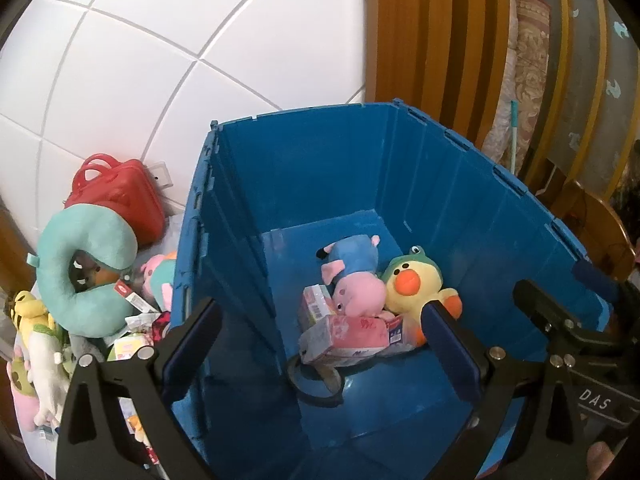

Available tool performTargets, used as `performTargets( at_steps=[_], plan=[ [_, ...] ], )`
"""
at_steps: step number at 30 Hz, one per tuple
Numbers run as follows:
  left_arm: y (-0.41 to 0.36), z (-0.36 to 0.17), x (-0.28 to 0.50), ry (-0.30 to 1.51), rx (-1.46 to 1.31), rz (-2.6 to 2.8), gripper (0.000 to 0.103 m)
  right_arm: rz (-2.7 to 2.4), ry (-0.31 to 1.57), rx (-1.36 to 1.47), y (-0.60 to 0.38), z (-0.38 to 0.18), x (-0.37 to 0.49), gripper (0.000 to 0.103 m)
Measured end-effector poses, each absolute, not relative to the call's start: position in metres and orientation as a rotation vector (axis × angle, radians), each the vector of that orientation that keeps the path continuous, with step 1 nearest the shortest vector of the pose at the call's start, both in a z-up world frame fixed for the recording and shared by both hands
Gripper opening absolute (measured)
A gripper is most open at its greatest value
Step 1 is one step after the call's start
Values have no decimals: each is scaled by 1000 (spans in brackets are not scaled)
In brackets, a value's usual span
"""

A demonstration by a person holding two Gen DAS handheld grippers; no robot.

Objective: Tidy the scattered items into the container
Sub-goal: 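Open both grippers to drop the tissue packet and clear box into the crate, then move both grippers back over the remaining items on the table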

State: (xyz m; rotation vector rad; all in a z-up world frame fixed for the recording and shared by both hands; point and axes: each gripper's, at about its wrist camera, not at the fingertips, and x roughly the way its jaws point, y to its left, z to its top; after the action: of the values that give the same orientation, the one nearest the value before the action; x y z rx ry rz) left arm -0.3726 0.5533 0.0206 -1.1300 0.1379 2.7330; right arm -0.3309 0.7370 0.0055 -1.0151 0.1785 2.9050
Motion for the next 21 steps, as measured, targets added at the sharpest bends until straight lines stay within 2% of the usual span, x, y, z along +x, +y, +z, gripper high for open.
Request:
performTargets(
  at_steps=[21],
  plan=[
    [525, 23, -329, 117, -1094, 2691, 101, 2836, 168, -1001, 720, 11, -299, 103]
  ],
)
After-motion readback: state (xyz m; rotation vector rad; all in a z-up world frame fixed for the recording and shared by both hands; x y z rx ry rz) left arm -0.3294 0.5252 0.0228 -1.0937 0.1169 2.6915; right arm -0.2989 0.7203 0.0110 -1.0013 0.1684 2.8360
